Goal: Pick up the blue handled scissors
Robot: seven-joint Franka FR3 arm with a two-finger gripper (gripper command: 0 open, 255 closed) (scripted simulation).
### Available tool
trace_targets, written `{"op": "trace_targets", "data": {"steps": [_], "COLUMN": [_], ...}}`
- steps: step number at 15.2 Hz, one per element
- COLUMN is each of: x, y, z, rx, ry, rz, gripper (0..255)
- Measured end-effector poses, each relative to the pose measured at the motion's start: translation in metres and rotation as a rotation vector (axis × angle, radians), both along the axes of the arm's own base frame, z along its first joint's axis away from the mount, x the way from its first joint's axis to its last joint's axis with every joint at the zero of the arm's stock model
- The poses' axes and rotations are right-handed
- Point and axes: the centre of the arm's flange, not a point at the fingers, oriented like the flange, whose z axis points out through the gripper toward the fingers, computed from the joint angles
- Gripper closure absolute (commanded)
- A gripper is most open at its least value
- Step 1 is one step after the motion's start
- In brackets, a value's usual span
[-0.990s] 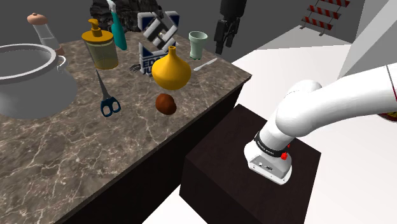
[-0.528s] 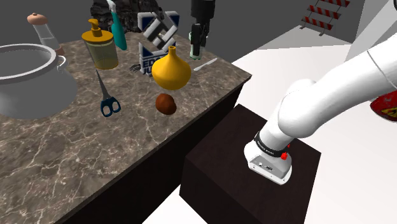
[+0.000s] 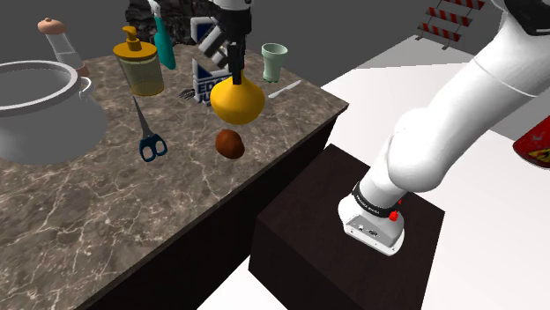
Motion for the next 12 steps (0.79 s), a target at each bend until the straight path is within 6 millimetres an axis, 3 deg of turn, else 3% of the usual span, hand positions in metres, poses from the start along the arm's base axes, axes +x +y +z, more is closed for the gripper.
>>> {"op": "trace_targets", "data": {"steps": [7, 12], "x": [0.044, 0.061], "y": [0.084, 0.146], "z": [-0.027, -0.046], "rx": [-0.017, -0.030], "ry": [-0.001, 0.001], "rz": [0.253, 0.433], "gripper": [0, 0]}}
